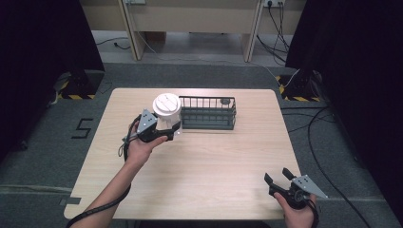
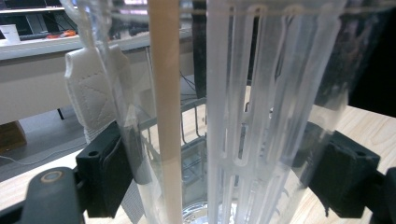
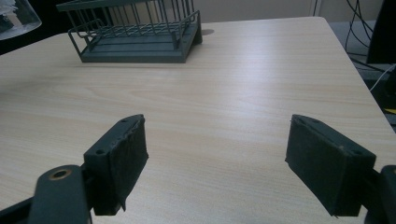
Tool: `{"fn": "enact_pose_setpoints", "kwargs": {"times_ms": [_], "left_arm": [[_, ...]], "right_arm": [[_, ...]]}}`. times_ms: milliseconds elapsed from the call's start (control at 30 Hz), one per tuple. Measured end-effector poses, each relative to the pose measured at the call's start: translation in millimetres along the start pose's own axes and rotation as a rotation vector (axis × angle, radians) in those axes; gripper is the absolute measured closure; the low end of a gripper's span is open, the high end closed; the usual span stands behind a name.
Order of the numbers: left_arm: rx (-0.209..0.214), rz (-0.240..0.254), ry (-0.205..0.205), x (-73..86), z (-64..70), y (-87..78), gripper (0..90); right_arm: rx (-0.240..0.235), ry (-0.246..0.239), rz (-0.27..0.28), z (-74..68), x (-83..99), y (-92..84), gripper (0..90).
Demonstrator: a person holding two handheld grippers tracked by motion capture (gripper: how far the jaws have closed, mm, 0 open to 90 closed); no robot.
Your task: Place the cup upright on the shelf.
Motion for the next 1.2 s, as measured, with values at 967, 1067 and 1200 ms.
{"fn": "enact_pose_setpoints", "kwargs": {"times_ms": [967,1067,1200], "left_arm": [[0.011,0.007,-0.002,-13.3,2.8,29.1,17.4],[0.013,0.008,0.002,-14.2,3.2,31.3,17.4],[0.016,0.011,0.002,-16.5,4.8,36.0,17.4]], "right_arm": [[-0.003,0.014,-0.003,0.6,0.1,0.5,21.0],[-0.003,0.014,-0.004,0.6,0.2,0.5,21.0],[-0.004,0.013,-0.004,0.8,0.2,0.6,21.0]]}}
Point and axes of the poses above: each handheld gripper's, and its own axes: y roughly forward along the jaws, x roughly out of its underside, z roughly to its right, the point moved 10 cm from there along y, roughly forward along the jaws, and after that the axes turned 8 degrees about z, right-handed, at the moved point
